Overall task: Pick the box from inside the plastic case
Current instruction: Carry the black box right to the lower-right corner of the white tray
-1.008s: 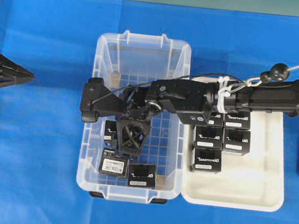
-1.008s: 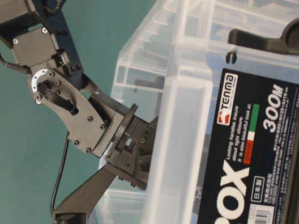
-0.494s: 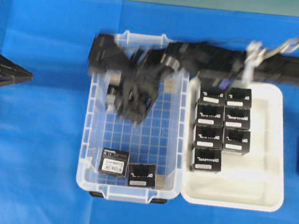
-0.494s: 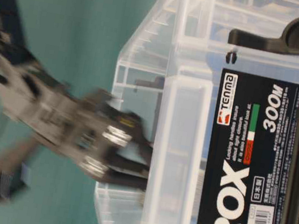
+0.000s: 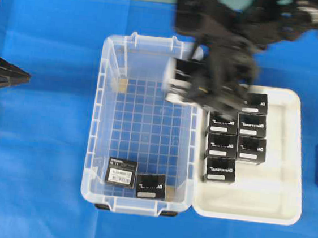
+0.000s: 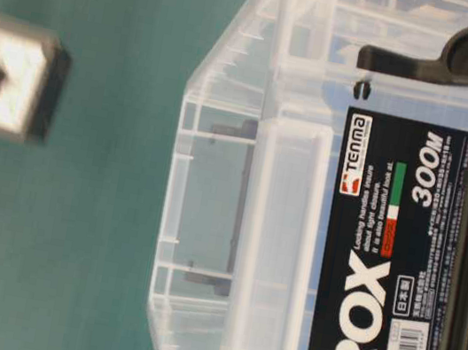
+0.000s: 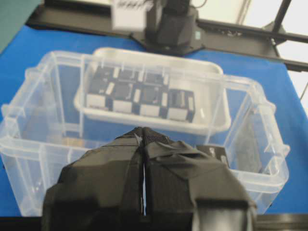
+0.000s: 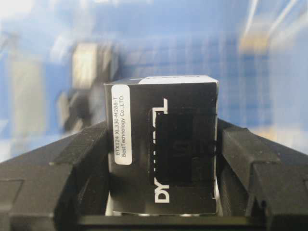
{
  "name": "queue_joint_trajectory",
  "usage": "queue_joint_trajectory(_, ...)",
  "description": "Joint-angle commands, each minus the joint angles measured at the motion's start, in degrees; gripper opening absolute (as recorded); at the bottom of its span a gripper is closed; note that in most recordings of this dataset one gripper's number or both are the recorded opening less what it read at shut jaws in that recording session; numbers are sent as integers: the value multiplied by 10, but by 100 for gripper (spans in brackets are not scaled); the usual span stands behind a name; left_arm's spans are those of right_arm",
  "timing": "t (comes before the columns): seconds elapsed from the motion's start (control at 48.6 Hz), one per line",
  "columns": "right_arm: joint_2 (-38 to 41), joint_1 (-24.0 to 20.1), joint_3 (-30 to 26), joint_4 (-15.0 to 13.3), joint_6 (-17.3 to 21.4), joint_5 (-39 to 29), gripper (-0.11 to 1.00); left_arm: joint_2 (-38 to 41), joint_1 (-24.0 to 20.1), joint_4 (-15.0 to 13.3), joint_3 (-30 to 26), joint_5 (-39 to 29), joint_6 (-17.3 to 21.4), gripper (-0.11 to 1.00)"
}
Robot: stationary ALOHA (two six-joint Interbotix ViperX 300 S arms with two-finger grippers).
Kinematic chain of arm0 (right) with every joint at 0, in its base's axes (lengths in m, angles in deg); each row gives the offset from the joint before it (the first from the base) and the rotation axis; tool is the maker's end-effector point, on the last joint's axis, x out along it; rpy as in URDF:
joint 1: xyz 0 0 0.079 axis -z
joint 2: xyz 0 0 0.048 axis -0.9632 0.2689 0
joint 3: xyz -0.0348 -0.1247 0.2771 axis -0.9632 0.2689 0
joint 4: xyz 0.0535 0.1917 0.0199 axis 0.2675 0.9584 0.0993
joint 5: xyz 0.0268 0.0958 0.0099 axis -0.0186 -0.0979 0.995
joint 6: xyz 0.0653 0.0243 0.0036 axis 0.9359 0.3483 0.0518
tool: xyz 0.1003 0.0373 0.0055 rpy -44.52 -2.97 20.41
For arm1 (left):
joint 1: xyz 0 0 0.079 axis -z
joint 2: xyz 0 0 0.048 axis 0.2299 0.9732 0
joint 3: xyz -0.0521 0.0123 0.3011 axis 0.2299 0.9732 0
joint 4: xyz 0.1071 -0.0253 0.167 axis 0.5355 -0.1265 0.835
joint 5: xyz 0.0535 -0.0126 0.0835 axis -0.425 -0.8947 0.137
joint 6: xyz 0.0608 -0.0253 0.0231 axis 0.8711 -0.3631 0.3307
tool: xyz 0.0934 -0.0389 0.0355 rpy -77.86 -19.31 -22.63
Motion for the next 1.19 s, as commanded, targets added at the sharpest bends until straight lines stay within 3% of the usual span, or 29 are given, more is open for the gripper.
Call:
queue_joint_trajectory(0.0,-52,-17,37,8,11,-11,63,3,-1,2,-17,4,0,-4)
queue_joint_trajectory(0.165,-138,-40,142,8,74,6,63,4,0,2,-17,3,-1,-4)
queue_joint_trajectory(0.288,-202,-70,235,6,115,57,63,7,-1,2,-16,3,-1,-4)
queue_joint_trajectory(0.453,-244,-133,357,5,125,144,63,5,-1,2,-16,3,-2,-4)
queue_joint_trajectory(0.638,-235,-181,467,5,134,244,63,5,-1,1,-16,3,-2,-4)
queue_joint_trajectory(0.864,-181,-185,533,-2,126,328,63,12,0,2,-12,3,-5,-4)
queue_joint_trajectory(1.173,-119,-186,560,-12,116,400,63,14,0,1,-12,4,-17,-4)
